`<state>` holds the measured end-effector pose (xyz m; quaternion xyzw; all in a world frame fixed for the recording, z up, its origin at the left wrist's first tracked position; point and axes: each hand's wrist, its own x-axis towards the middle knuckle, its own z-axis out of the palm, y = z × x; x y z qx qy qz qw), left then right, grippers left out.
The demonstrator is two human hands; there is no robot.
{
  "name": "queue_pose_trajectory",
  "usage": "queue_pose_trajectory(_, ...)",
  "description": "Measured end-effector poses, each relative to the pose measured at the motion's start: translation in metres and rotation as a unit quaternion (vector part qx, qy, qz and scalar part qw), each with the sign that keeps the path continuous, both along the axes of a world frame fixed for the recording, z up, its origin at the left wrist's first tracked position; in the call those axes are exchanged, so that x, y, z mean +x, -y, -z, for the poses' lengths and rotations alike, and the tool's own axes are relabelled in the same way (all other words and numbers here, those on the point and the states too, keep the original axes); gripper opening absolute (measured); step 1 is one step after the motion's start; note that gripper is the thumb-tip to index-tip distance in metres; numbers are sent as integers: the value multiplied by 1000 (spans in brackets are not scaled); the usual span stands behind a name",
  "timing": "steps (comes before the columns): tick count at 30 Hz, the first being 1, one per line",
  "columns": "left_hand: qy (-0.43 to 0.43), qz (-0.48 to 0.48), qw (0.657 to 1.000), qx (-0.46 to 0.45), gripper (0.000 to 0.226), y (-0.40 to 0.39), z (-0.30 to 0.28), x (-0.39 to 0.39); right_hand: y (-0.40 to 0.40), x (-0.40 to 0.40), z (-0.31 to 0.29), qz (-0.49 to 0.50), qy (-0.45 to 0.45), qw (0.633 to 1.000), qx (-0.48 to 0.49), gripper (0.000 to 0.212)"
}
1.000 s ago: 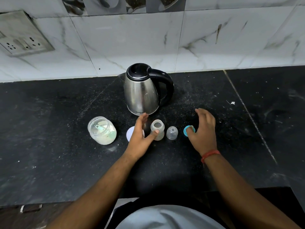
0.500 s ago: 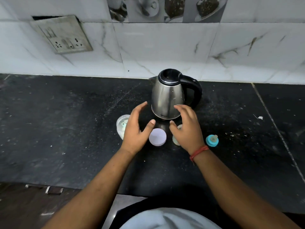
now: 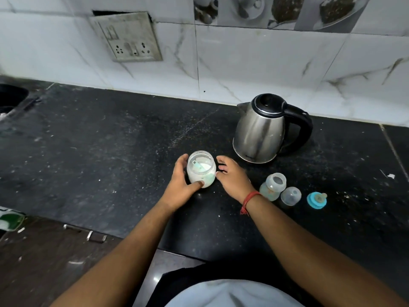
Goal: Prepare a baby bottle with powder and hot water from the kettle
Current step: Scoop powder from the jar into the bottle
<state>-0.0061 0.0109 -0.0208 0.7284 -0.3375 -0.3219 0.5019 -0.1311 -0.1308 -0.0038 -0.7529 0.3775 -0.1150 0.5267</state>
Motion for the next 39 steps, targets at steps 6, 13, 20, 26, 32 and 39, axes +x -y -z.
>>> queue_pose_trajectory(6,52,13,998,-12,85,8,-1,-2,-5,6,4,-18,24,999,43,53)
queue_pose_trajectory(13,110,-1,993,-34,86,7,6,-1,-5,-1,1,-29,42,997,61,49)
queue_pose_trajectory(20,226,8,972,-60,90,17,-1,-17,2,-29,-28,-54,78,953,-287,24)
queue_pose_trajectory(26,327,45,938,-104,84,33,-16,-43,5,-31,-59,-93,-127,939,-307,38)
queue_pose_trajectory(32,418,35,901,-109,83,45,-30,-60,5,-40,-72,-33,-126,941,-313,31)
queue_pose_trajectory(39,426,9,899,-102,82,51,-33,-63,14,-67,-68,-2,-61,954,-293,26)
